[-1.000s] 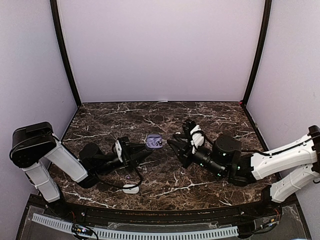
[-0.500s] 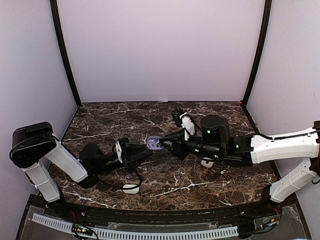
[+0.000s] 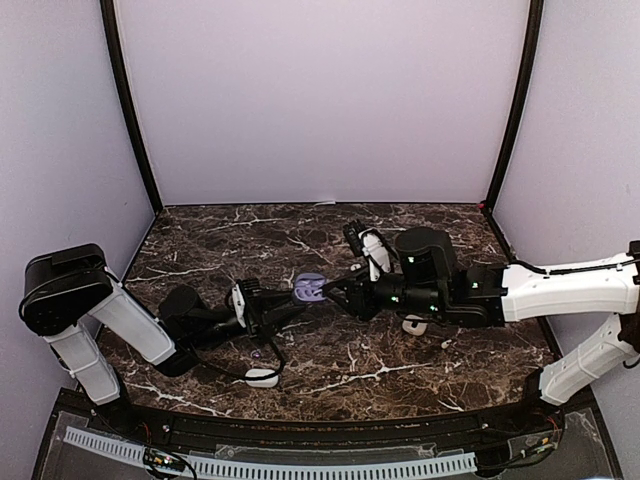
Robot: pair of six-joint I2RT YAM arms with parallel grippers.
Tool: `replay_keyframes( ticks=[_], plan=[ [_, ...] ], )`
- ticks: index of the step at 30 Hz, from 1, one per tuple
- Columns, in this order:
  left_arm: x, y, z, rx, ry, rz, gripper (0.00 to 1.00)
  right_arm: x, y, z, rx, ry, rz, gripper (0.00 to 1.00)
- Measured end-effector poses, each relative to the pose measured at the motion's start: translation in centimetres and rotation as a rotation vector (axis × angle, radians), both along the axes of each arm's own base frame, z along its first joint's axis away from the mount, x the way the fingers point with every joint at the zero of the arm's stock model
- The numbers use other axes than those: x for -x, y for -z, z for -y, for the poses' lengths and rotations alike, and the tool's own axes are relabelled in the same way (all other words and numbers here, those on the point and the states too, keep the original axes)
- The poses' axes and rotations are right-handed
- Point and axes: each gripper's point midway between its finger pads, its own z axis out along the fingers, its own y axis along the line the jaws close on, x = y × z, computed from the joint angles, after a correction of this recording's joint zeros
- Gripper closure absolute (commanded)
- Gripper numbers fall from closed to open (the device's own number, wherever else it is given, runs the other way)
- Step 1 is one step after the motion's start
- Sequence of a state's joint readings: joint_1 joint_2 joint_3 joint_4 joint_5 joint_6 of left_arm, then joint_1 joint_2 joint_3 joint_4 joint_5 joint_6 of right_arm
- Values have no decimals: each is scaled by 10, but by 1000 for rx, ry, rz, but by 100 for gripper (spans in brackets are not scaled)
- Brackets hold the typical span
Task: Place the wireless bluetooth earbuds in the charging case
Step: Turn over the right earbud in the right side groove of the charging case.
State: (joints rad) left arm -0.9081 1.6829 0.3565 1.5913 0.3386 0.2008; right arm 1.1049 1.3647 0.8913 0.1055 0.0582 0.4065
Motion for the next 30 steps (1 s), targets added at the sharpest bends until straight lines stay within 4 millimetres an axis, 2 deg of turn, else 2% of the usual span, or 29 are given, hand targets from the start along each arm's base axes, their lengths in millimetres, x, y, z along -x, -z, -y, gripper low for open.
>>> replay_keyframes(
  ticks=[15,26,30],
  plan=[
    [2,2,1,-8,13,-2,84,-8,4,-2,-8,17,-39,75],
    [4,2,1,-6,25,-6,84,-18,15,3,-7,47,-86,82],
    [5,-1,1,7,34,-9,84,-19,26,8,11,56,-103,82]
  ],
)
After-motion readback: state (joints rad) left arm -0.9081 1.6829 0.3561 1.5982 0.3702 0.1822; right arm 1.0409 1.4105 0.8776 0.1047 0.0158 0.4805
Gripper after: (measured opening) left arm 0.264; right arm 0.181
